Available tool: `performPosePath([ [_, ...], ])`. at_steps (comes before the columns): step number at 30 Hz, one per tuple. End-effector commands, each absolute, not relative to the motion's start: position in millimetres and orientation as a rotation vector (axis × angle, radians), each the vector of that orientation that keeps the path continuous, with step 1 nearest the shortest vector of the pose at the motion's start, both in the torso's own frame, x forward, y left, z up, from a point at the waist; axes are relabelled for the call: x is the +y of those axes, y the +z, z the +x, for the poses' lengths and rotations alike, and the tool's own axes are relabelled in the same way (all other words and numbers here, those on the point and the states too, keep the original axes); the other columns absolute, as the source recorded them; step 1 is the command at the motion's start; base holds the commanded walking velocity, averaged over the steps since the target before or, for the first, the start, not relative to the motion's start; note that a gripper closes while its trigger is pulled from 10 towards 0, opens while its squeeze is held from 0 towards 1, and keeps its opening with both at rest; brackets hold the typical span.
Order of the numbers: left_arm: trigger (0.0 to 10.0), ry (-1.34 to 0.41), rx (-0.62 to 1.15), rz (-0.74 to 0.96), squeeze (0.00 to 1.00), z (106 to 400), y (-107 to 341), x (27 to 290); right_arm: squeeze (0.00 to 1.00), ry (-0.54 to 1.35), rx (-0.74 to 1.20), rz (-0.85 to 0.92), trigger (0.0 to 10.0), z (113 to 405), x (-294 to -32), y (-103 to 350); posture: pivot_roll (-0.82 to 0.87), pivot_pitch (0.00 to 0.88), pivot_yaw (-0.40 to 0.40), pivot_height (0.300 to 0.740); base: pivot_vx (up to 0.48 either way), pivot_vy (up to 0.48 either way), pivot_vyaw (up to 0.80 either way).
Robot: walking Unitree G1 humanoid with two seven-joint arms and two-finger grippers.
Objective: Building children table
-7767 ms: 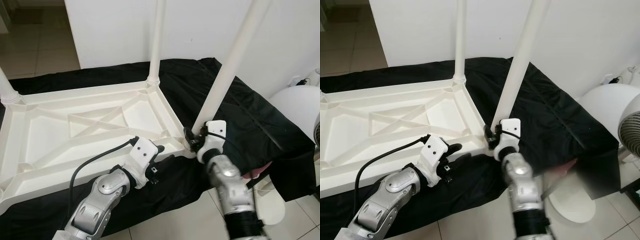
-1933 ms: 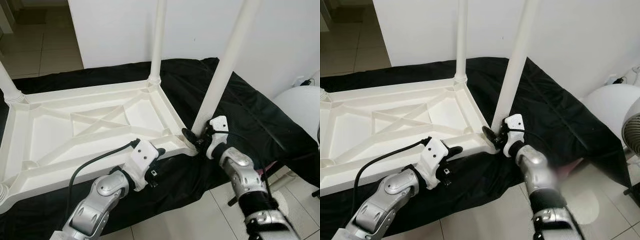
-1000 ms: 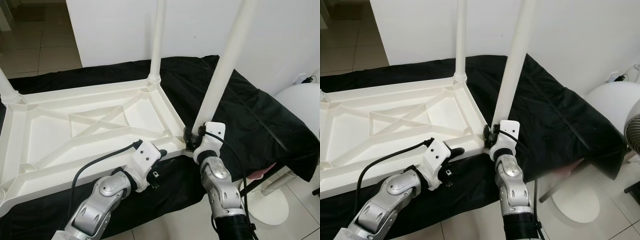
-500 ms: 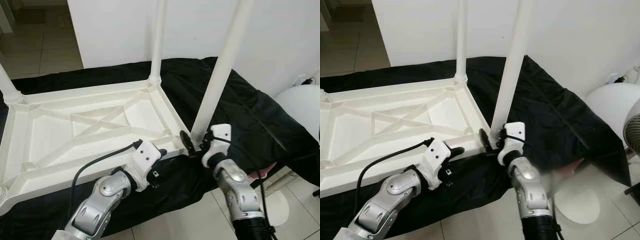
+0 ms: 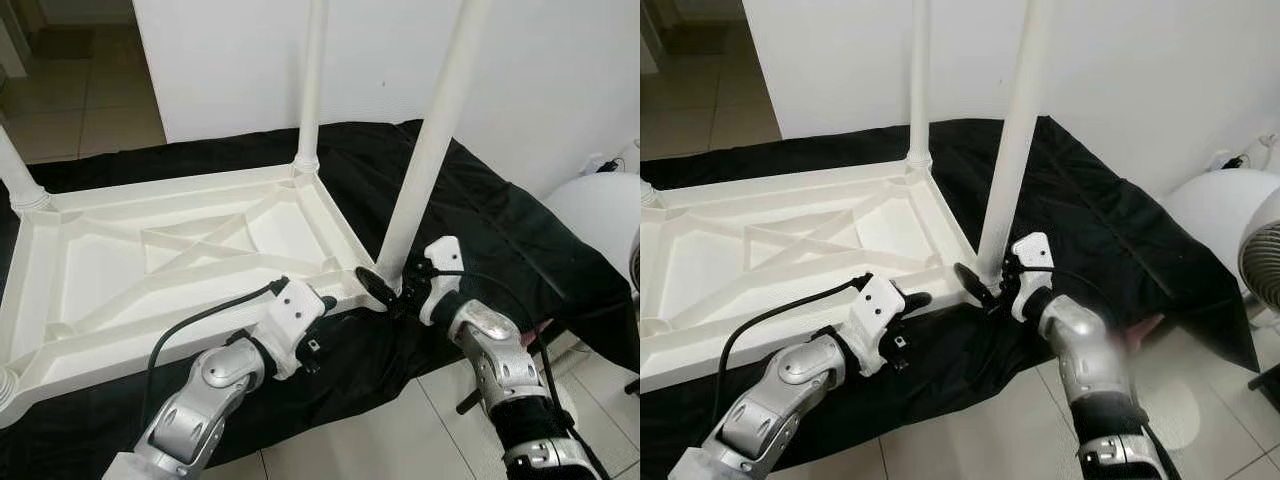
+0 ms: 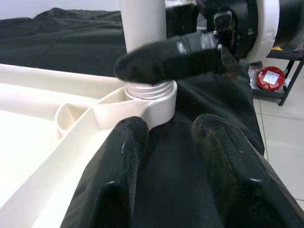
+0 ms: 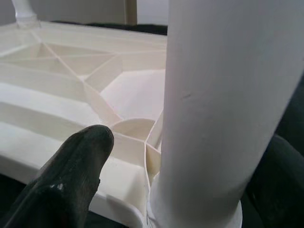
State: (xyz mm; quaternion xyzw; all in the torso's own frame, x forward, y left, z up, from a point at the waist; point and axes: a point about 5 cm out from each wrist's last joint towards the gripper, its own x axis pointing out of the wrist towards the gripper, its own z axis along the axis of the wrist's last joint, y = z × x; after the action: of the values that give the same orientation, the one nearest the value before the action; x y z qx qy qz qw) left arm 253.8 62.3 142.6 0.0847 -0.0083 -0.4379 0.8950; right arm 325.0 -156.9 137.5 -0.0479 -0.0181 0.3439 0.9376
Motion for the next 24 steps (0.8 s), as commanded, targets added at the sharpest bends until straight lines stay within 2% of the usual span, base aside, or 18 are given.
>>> performPosePath([
  [1, 10.0, -0.967, -0.011, 0.185, 0.00, 251, 140, 59, 0.00, 0.734, -0.010, -0.132, 10.0, 328, -155, 132, -0.03, 0.000, -0.044, 0.740, 0.000, 0.000, 0.00],
  [6, 10.0, -0.965, -0.011, 0.184, 0.00, 250, 140, 59, 0.00, 0.789, 0.034, -0.173, 10.0, 335, -151, 124, -0.02, 0.000, -0.044, 0.740, 0.000, 0.000, 0.00],
  [7, 10.0, -0.965, -0.011, 0.183, 0.00, 250, 140, 59, 0.00, 0.790, 0.037, -0.176, 6.8, 337, -151, 123, -0.02, 0.000, -0.044, 0.740, 0.000, 0.000, 0.00],
  [8, 10.0, -0.964, -0.011, 0.182, 0.00, 250, 140, 59, 0.00, 0.792, 0.040, -0.174, 5.7, 339, -150, 122, -0.02, 0.000, -0.042, 0.740, 0.000, 0.000, 0.00],
  [9, 10.0, -0.963, -0.011, 0.182, 0.00, 250, 140, 60, 0.00, 0.794, 0.042, -0.171, 5.7, 340, -150, 122, -0.02, 0.000, -0.042, 0.740, 0.000, 0.000, 0.00],
  [10, 10.0, -0.963, -0.011, 0.181, 0.00, 250, 140, 59, 0.00, 0.795, 0.044, -0.176, 2.3, 341, -149, 121, -0.02, 0.000, -0.042, 0.740, 0.000, 0.000, 0.00],
  [12, 10.0, -0.963, -0.011, 0.181, 0.00, 250, 140, 59, 0.00, 0.798, 0.044, -0.182, 2.3, 342, -149, 120, -0.02, 0.000, -0.042, 0.740, 0.000, 0.000, 0.00],
  [13, 10.0, -0.963, -0.012, 0.182, 0.00, 250, 140, 59, 0.00, 0.801, 0.044, -0.171, 0.0, 343, -149, 119, -0.02, 0.000, -0.042, 0.740, 0.000, 0.000, 0.00],
  [21, 10.0, -0.954, -0.007, 0.179, 0.00, 248, 140, 62, 0.00, 0.787, 0.045, -0.106, 0.0, 343, -154, 116, 0.00, 0.000, -0.043, 0.740, 0.000, 0.000, 0.00],
  [22, 10.0, -0.953, -0.006, 0.179, 0.00, 248, 140, 61, 0.00, 0.769, 0.039, -0.084, 2.5, 342, -156, 116, 0.00, 0.000, -0.042, 0.740, 0.000, 0.000, 0.00],
  [24, 10.0, -0.953, -0.006, 0.178, 0.00, 248, 140, 61, 0.00, 0.756, 0.035, -0.068, 2.5, 342, -158, 117, 0.00, 0.000, -0.042, 0.740, 0.000, 0.000, 0.00],
])
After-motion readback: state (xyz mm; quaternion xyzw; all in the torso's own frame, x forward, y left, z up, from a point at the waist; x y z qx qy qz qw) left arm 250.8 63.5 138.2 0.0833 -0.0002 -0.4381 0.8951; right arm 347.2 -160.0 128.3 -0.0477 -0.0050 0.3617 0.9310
